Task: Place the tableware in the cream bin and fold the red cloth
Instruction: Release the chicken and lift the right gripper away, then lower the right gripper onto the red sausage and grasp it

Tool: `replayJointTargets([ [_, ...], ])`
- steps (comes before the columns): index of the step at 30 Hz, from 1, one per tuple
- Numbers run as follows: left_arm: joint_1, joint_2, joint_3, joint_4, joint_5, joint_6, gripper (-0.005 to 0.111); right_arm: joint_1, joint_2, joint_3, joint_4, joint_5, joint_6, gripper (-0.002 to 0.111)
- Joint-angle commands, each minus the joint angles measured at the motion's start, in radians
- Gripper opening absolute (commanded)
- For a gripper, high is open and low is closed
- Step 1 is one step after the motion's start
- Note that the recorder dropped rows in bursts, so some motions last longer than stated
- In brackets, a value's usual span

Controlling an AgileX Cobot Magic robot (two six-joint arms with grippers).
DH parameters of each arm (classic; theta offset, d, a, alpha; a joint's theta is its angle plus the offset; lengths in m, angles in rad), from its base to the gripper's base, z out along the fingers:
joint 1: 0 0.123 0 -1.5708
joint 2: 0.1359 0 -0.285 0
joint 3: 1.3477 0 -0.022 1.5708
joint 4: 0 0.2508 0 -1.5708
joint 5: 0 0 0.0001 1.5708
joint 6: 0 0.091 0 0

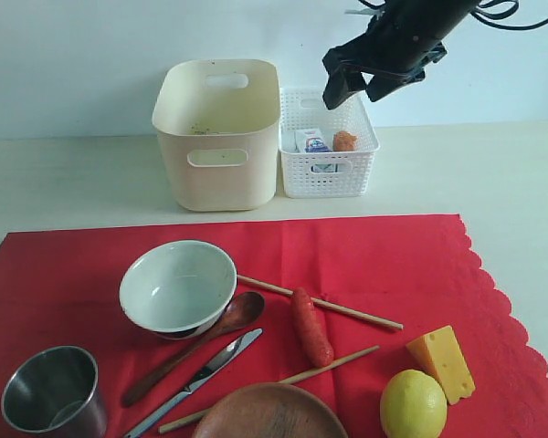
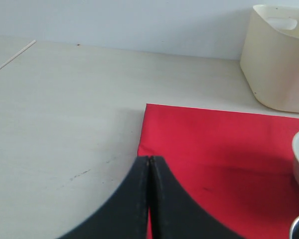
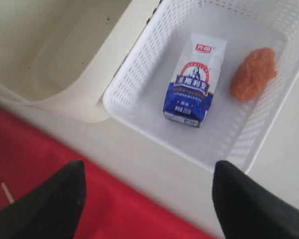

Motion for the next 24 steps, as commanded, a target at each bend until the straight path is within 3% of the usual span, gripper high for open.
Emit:
replayJointTargets([
  [1, -0.005, -0.006, -0.001, 0.006, -0.006, 0.000, 0.001, -0.001, -0.084, 0.115, -0.008, -0.022, 0.010, 0.067],
  [24, -0.005, -0.006, -0.001, 0.006, -0.006, 0.000, 0.001, 0.020, -0.490, 0.679, -0.002, -0.222, 0.008, 0.064],
])
